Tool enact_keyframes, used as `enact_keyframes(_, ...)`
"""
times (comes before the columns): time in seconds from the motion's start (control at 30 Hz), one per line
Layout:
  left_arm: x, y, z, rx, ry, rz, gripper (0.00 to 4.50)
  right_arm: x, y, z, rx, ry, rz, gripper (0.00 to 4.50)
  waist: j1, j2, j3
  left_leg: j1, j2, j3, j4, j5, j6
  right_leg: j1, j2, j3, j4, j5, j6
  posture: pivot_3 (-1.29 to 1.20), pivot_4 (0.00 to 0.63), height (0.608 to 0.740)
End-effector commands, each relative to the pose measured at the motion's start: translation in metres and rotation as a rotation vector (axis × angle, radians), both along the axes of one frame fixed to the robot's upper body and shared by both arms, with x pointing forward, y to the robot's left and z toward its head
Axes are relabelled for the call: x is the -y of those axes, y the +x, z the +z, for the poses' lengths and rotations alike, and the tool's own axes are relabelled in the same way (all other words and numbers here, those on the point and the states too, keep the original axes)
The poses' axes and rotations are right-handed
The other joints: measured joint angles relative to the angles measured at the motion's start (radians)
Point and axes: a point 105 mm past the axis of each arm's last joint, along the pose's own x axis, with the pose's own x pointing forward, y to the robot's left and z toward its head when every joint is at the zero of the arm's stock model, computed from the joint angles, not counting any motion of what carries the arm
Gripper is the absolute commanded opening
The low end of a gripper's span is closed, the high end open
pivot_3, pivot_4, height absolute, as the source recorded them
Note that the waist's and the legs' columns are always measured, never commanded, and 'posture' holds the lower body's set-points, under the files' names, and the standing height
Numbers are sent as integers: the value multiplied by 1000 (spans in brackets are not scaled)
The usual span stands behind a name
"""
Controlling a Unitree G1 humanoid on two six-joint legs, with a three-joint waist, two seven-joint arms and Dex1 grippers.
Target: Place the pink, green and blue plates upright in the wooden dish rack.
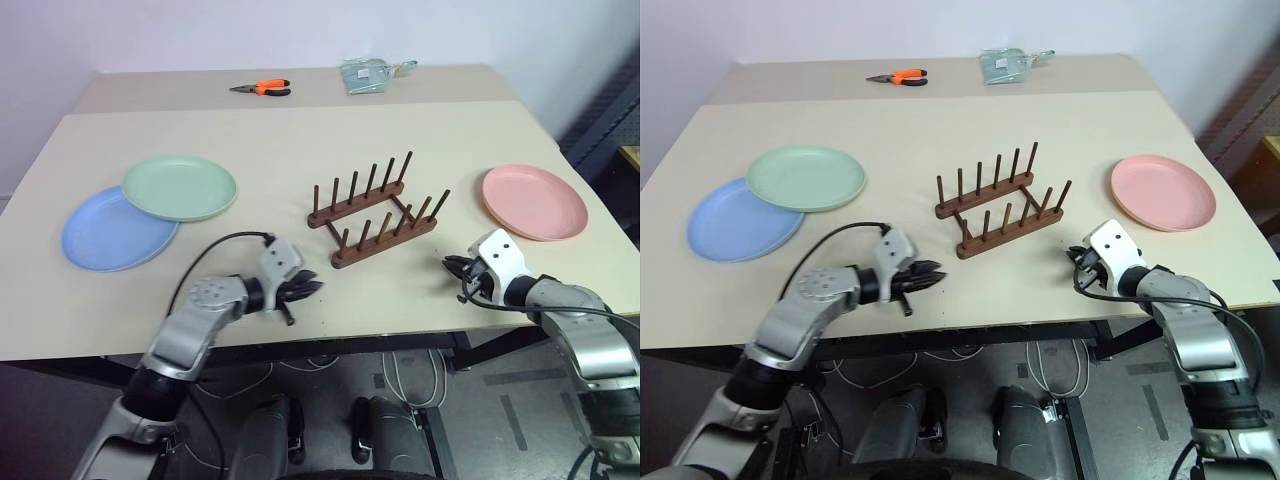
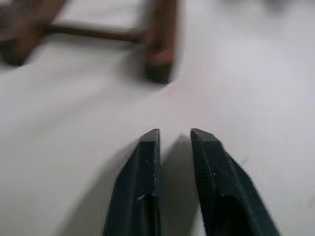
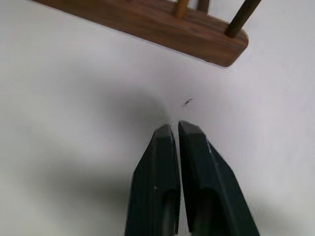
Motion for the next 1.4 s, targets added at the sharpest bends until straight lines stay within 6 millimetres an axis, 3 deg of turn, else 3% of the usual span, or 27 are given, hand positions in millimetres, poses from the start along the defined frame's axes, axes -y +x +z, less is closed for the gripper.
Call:
enact_keyframes(0.03, 18, 15, 0, 0, 36, 66, 1057, 0, 24, 5, 59, -40, -40, 80, 1, 0, 0, 0, 0, 0, 0, 0, 0, 0, 0, 0, 0, 0, 0, 0, 150, 740)
enact_keyframes(0.13, 19, 38, -6, 12, 83, 207, 1057, -6, 44, 7, 70, -27, -59, 80, -4, 0, 0, 0, 0, 1, 0, 0, 0, 0, 2, 1, 0, 0, 0, 0, 150, 740)
enact_keyframes(0.27, -2, 69, -4, 91, 119, 407, 1057, -15, 62, 14, 111, -29, -54, 80, -8, 0, 0, 1, 1, 1, 0, 1, -1, 1, 2, 1, 1, 0, 1, 0, 150, 740)
enact_keyframes(0.43, -20, 84, -2, 137, 118, 505, 1057, -20, 74, 20, 149, -23, -60, 80, -23, 0, 0, 2, 1, 1, 0, 1, -1, 1, 2, 1, 2, 0, 0, 0, 150, 740)
enact_keyframes(0.57, -29, 88, -2, 141, 112, 536, 1057, -17, 71, 25, 161, -8, -55, 80, -23, 1, 0, 2, 1, 1, 0, 1, -2, 1, 2, 1, 2, 0, 0, 0, 150, 740)
enact_keyframes(0.6, -29, 87, -1, 142, 111, 527, 1005, -14, 69, 26, 160, -6, -53, 297, -23, 1, 0, 2, 1, 1, 0, 1, -2, 1, 2, 1, 2, 0, 0, 0, 150, 740)
enact_keyframes(0.67, -27, 81, 2, 137, 79, 500, 1005, 12, 63, 40, 205, -58, -108, 785, -21, 1, -1, 2, 1, 1, 0, 1, -2, 1, 2, 1, 2, 0, 0, 0, 150, 740)
enact_keyframes(0.77, -22, 68, 8, 151, 39, 426, 1005, 40, 55, 58, 260, -133, -168, 2263, -17, 1, 0, 1, 0, 1, -1, 1, -1, 1, -1, 0, 1, -1, 1, 0, 150, 740)
enact_keyframes(0.87, -16, 46, 13, 156, -11, 303, 1005, 69, 49, 60, 245, -217, -219, 3761, -22, 2, 0, 2, 0, 1, -1, 1, -1, 1, -2, 0, 1, -1, 1, 0, 150, 740)
enact_keyframes(1.03, -14, 26, 18, 144, -46, 192, 1005, 94, 52, 41, 149, -264, -251, 3761, -24, 2, 0, 2, 1, 1, -1, 1, -2, 1, -1, 0, 1, -1, 1, 0, 150, 740)
enact_keyframes(1.2, -14, 26, 23, 152, -50, 189, 1005, 107, 64, 32, 113, -279, -315, 3761, -24, 3, 0, 2, 0, 1, -1, 1, -2, 1, 0, 1, 1, -1, 1, 0, 150, 740)
enact_keyframes(1.3, -14, 27, 26, 157, -62, 198, 1005, 113, 69, 29, 105, -295, -357, 2903, -22, 3, 0, 2, 0, 1, -1, 1, -2, 1, 0, 1, 1, -1, 1, 0, 150, 740)
enact_keyframes(1.4, -14, 25, 27, 160, -61, 199, 1005, 111, 72, 30, 112, -296, -348, 1382, -20, 3, 0, 1, 0, 1, -1, 1, -2, 1, 0, 1, 1, -1, 1, 0, 150, 740)
